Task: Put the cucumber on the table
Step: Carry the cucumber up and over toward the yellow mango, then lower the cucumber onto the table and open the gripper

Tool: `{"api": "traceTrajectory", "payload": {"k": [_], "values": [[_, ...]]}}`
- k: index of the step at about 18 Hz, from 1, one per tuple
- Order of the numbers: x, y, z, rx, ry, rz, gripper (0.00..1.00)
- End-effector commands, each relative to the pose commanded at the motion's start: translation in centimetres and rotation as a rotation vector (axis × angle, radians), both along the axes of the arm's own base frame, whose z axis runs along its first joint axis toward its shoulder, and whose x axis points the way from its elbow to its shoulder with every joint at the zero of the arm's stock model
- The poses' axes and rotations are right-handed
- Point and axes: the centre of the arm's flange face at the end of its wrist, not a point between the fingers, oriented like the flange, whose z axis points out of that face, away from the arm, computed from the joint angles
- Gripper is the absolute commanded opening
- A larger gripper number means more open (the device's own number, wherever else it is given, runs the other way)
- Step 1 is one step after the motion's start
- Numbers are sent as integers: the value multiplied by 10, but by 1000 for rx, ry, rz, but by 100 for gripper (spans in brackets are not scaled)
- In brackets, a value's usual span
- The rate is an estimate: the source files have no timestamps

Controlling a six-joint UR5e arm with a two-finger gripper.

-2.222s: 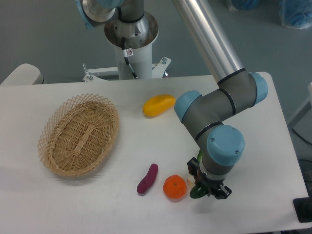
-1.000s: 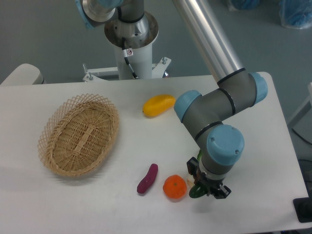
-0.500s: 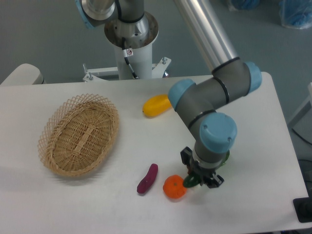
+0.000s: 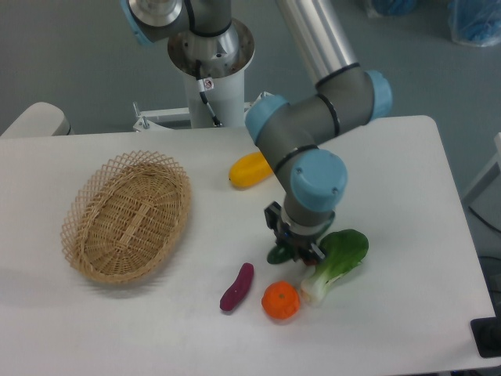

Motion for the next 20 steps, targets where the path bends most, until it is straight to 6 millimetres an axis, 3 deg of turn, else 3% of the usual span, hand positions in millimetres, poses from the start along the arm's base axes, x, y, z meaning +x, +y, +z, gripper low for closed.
{"api": "traceTrajectory", "payload": {"k": [3,8,13,15,17,20], "values": [[24,-2,-21,11,17,-16,21],[33,-8,-31,0,4,-22,28],[38,-4,-32,0,2,-26,61],[38,-3,-31,2,2,-28,84],[36,-2,-31,2,4,-28,100],[35,-1,-29,6,9,-25,100]]}}
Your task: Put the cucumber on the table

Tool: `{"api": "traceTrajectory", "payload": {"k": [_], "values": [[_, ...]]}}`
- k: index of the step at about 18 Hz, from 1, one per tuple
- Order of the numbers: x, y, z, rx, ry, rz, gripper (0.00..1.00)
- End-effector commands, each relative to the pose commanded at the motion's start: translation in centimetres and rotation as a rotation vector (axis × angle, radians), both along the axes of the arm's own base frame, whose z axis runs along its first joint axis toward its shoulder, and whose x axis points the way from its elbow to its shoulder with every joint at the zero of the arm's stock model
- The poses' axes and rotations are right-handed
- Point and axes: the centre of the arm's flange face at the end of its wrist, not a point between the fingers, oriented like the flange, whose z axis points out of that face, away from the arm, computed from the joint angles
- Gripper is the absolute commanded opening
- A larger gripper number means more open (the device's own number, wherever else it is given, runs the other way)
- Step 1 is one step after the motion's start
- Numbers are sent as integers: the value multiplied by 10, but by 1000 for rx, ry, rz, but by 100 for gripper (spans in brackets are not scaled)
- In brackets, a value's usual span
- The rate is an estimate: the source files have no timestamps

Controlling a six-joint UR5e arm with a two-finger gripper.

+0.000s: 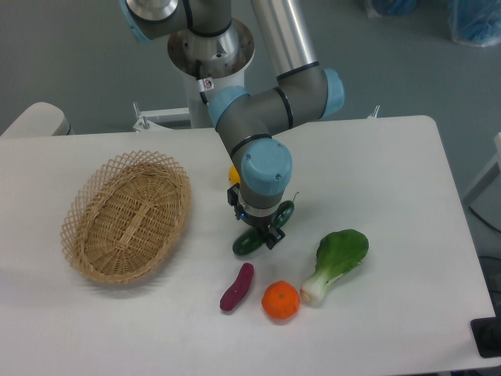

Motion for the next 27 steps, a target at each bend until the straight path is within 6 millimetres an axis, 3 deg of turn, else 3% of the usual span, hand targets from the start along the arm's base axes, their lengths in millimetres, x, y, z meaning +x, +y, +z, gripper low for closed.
{"api": "traceTrajectory", "payload": {"k": [8,18,27], "values": [[-33,20,32,57,56,2,100],[-99,64,59,46,90,4,100],[-168,56,57,73,121,-77,100]]}}
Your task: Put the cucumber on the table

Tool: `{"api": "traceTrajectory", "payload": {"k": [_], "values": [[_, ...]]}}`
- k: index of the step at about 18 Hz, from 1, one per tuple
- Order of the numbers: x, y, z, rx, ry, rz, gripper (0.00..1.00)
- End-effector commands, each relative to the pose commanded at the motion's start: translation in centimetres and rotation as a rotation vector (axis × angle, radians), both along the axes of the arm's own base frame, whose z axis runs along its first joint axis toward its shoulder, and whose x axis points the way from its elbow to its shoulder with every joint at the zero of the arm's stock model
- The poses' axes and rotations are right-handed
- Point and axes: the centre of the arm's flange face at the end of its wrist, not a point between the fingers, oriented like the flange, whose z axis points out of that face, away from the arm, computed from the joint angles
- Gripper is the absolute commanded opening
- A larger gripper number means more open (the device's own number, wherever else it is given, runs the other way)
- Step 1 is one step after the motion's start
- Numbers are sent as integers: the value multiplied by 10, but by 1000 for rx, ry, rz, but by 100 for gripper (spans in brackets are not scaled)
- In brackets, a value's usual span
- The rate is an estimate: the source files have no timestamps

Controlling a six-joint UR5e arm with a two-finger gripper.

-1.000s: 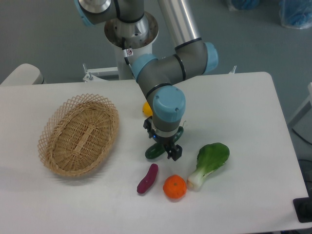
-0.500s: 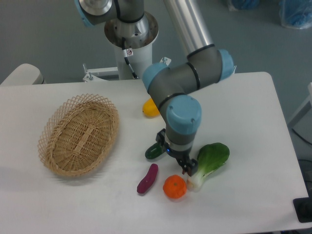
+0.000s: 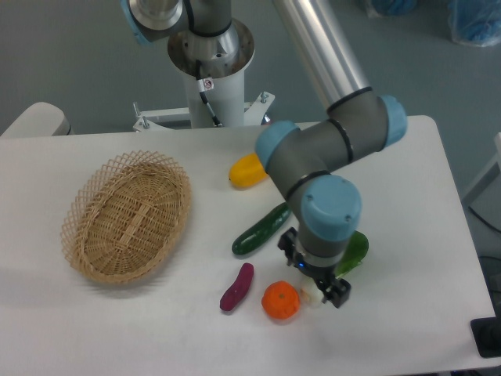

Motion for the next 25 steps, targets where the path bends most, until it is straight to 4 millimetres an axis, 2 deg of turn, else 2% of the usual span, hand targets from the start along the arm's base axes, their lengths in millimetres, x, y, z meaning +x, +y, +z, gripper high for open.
{"api": "traceTrajectory", "payload": {"k": [3,7,25], "values": [[-20,3,-4,2,8,11,100],[-28,7,-11,2,8,12,100],[-26,7,-16,-2,5,11,100]]}}
